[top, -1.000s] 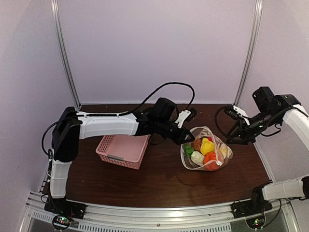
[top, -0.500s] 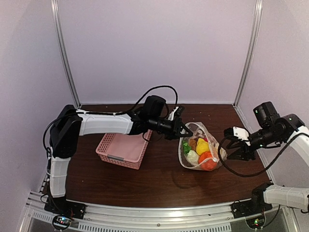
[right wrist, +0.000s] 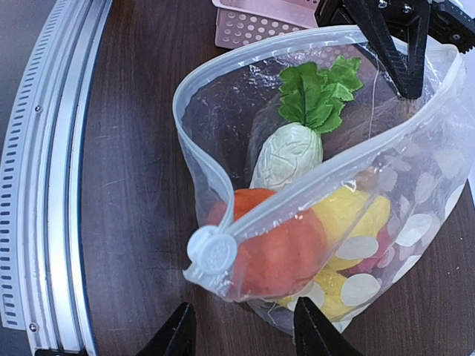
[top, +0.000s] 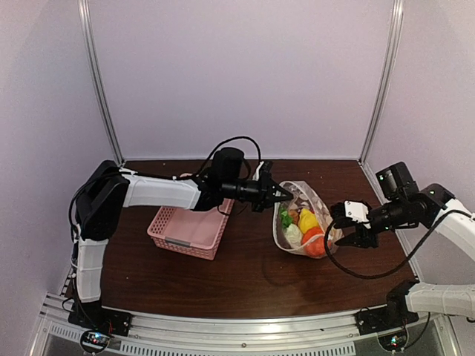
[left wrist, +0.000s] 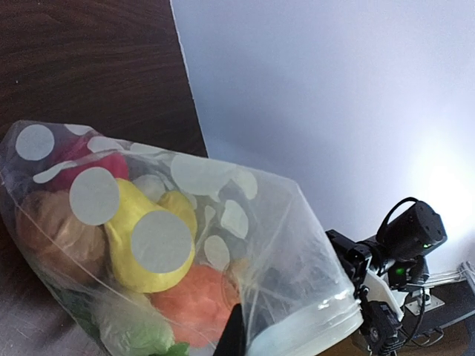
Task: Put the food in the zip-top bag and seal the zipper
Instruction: Pass from the left arm to the right
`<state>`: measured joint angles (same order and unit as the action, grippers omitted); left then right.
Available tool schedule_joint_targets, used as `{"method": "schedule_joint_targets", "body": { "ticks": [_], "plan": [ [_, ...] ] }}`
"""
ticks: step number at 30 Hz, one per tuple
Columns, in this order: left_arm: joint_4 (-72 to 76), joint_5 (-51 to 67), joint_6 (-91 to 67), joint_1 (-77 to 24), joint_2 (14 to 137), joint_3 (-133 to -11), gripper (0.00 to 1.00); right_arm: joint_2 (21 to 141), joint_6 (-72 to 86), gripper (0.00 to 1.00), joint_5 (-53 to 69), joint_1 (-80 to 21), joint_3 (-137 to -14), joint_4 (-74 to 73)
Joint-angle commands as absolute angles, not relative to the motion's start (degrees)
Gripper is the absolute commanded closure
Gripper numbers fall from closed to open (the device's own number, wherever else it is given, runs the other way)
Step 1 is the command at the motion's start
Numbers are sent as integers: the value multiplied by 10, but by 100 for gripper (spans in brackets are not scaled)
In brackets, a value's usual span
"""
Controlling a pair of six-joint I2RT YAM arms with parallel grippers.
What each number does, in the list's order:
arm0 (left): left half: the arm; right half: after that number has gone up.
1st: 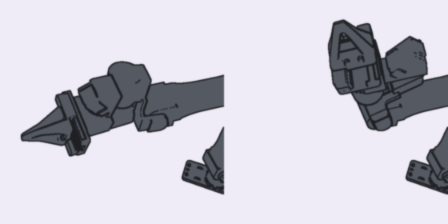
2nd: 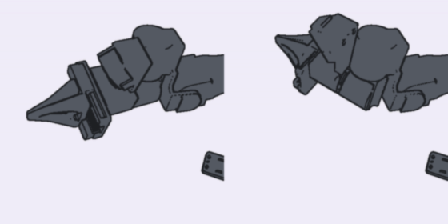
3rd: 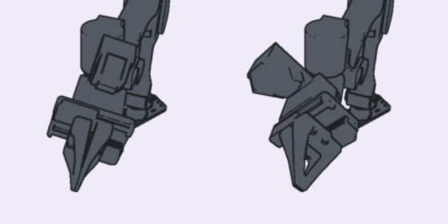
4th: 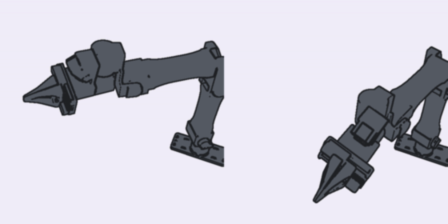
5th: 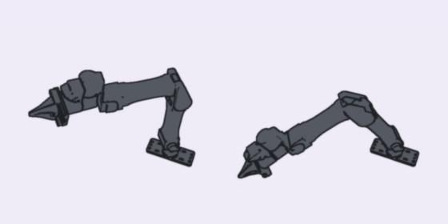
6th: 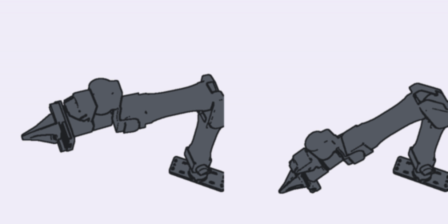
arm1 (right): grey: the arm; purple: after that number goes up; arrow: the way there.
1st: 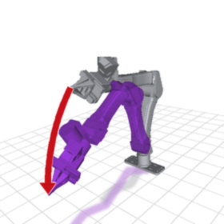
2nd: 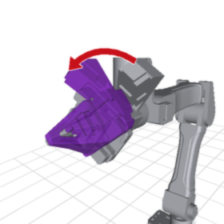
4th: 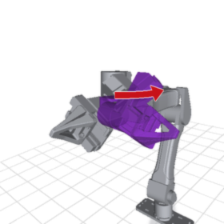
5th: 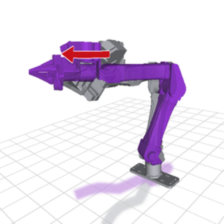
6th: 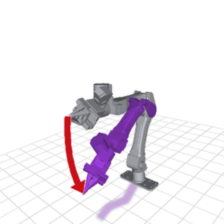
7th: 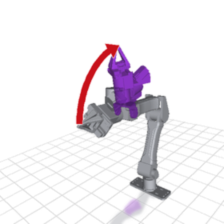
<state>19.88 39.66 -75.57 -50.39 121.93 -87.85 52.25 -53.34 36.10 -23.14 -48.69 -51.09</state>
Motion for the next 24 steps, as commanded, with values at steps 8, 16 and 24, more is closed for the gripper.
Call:
{"method": "schedule_joint_targets", "body": {
  "ticks": [8,16,24],
  "plan": [
    [279,394,-811,-500,1216,-878,100,517,-468,53,337,-249,-454,-398],
    [285,389,-812,-499,1213,-869,100,511,-446,59,300,-249,-446,-374],
    [277,390,-799,-493,1212,-861,100,494,-419,85,254,-249,-434,-369]
  ]
}}
